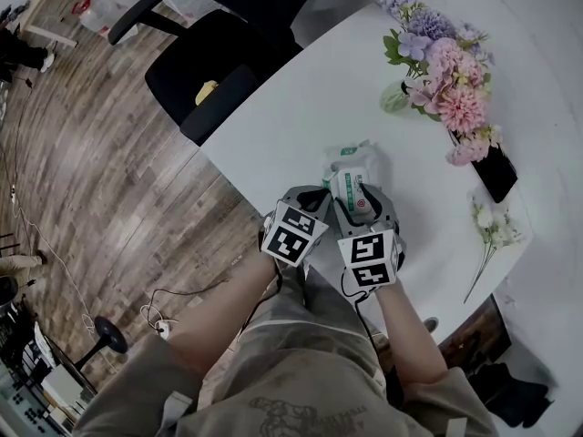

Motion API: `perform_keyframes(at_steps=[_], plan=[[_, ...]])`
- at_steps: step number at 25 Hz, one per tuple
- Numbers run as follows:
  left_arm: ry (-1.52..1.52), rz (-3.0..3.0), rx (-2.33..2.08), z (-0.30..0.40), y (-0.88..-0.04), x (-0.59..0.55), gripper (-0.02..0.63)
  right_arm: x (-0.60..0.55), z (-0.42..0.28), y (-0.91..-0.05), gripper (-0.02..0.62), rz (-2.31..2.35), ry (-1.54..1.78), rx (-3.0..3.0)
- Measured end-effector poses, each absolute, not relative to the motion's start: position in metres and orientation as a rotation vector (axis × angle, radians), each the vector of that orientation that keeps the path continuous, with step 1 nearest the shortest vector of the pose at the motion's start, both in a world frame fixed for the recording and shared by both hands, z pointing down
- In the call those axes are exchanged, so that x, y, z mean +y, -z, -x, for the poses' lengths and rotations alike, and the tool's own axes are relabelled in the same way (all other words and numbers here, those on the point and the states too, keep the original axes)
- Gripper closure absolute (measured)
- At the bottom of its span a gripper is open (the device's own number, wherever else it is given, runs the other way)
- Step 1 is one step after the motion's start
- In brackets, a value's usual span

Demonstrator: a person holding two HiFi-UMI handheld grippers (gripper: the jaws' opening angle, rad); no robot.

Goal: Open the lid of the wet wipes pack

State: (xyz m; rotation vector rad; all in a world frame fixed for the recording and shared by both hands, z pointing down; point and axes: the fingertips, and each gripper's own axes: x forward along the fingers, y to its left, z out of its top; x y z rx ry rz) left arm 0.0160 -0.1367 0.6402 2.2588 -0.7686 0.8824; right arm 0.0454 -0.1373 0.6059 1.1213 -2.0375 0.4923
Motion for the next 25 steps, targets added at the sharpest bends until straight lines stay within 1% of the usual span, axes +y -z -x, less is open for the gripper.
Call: perform_keyframes(at_steps=[3, 5, 9, 12, 15, 19, 21, 25], plan=[[-0.887, -2.251, -0.768, -0.016, -0.640, -0.136, 0.590, -0.138, -0.044, -0.609, 0.359, -1.122, -0.413, -1.999], [-0.885, -2.254, -0.771, -0.015, -0.639, -0.137, 0.590, -0.139, -0.044, -0.608, 0.385, -1.152, -0.450, -2.008], [-0.879, -2.260, -0.772, -0.016, -0.640, -0.136, 0.591, -0.139, -0.044, -0.606, 0.410, -1.194, -0.464, -2.015], [-0.884, -2.264, -0.780, -0.016, -0.639, -0.135, 0.591, -0.137, -0.039, -0.606, 0.458, -1.214, -0.431, -2.009], [-0.885, -2.270, -0.785, -0.016, -0.639, -0.136, 0.591, -0.138, -0.036, -0.606, 0.486, -1.241, -0.449, -1.998], [-0.889, -2.273, -0.785, -0.017, -0.639, -0.136, 0.591, -0.137, -0.036, -0.605, 0.513, -1.256, -0.496, -2.004], [-0.892, -2.271, -0.779, -0.017, -0.639, -0.136, 0.591, -0.136, -0.035, -0.604, 0.539, -1.259, -0.491, -2.020], [-0.904, -2.279, -0.783, -0.019, -0.639, -0.136, 0.591, -0.137, -0.034, -0.598, 0.554, -1.299, -0.498, -2.040]])
